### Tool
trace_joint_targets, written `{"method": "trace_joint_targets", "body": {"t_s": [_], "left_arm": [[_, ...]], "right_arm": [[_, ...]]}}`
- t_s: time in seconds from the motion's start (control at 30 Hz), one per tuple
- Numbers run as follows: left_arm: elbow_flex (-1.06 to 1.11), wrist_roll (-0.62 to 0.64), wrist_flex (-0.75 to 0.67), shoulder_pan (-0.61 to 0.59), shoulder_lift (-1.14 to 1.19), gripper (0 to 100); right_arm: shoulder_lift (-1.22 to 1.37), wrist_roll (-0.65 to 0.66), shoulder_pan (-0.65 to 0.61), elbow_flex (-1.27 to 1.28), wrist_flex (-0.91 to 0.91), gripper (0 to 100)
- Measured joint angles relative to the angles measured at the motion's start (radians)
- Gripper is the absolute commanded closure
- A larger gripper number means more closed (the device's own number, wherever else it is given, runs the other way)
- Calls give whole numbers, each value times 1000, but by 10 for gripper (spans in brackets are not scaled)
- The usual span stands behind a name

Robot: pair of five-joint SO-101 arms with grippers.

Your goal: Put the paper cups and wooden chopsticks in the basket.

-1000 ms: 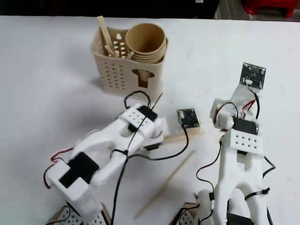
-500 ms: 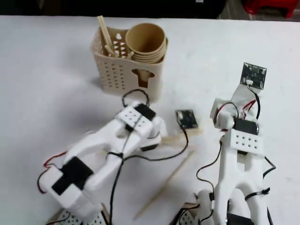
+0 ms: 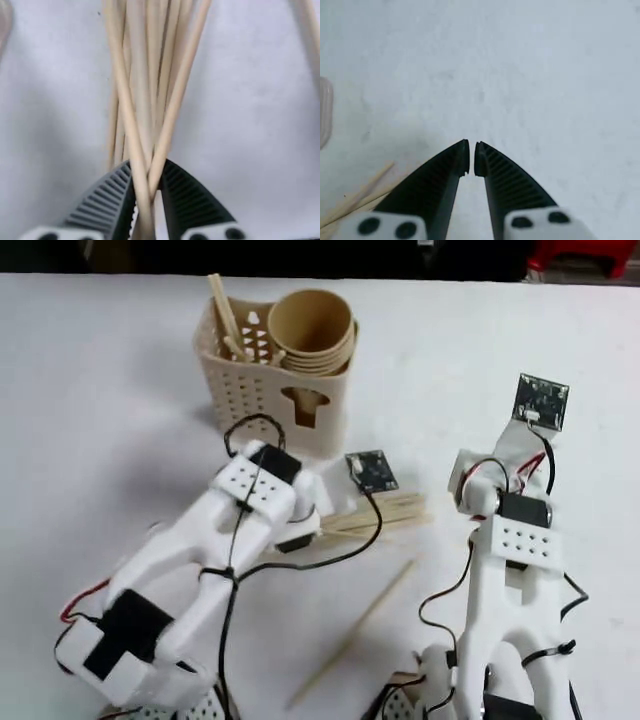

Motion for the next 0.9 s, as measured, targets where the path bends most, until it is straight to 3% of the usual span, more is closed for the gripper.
{"method": "trace_joint_targets", "body": {"t_s": [0.13,0.33,0.57,0.9], "left_arm": [[57,0,-43,0,-2,965],[89,0,-68,-2,-2,791],[89,0,-81,0,-2,788],[144,84,-241,23,-2,793]], "right_arm": [[0,0,0,0,0,964],[0,0,0,0,0,964],[0,0,0,0,0,964],[0,0,-2,0,0,964]]}}
